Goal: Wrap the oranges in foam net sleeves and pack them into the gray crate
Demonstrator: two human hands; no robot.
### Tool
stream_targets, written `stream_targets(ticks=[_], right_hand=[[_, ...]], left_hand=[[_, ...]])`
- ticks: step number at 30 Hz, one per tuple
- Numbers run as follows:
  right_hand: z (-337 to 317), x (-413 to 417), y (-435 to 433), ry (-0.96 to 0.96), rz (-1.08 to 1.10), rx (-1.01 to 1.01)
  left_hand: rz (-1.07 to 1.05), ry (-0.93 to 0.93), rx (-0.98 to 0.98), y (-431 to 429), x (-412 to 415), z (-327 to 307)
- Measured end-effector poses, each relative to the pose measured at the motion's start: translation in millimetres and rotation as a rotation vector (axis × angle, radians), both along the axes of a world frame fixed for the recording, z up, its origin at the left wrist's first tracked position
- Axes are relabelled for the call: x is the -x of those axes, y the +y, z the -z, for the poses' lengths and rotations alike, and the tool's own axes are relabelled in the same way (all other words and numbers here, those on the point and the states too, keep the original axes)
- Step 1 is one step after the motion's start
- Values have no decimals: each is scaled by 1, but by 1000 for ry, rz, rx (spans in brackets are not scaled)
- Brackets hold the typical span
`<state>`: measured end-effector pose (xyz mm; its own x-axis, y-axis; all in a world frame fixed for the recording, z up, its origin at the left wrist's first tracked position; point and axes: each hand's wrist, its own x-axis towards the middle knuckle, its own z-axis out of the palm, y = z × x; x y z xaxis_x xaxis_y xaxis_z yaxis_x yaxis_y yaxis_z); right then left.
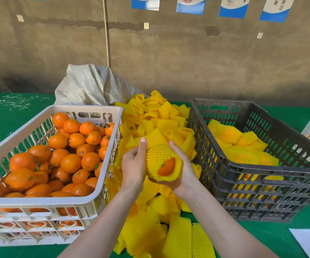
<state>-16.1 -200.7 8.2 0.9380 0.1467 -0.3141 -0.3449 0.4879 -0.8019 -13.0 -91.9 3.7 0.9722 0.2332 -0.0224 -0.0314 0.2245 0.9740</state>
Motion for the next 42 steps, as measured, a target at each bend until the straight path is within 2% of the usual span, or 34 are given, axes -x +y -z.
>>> stream_targets(ticks=[5,10,15,19,23,25,27,29,30,31,33,34,37,42], right_hand=[[4,2,4,-41,73,-109],[1,4,1,26,61,-241],[-3,8,-3,46,-6,-317],[-5,9,-2,17,16,-257],[-6,9,0,-24,62,-188],[-7,8,-1,-82,119,-132],[-8,5,-6,-169,172,-57],[-8,3,-11,-303,244,129],[-7,3,-13,-403,284,271],[-6,3,-14,-514,313,436],[1,3,-16,-684,361,701],[2,4,-16,-727,404,743],[2,3,-20,-775,521,706],[-1,-3,-29,-818,461,706]], left_hand=[[-72,-10,23,-1,-3,-1],[37,-36,127,0,-2,-1],[104,-162,53,2,-1,-3],[110,-259,-34,3,-6,0],[62,-359,-152,2,-12,7],[10,-336,-292,3,-14,8],[22,-147,-316,9,-18,5],[285,207,-153,13,-15,-4],[427,324,-60,13,-12,-8],[539,358,-5,11,-8,-10],[632,295,41,3,-4,-10],[627,258,74,0,-1,-11],[584,171,91,-1,-1,-8],[706,81,-91,2,7,-7]])
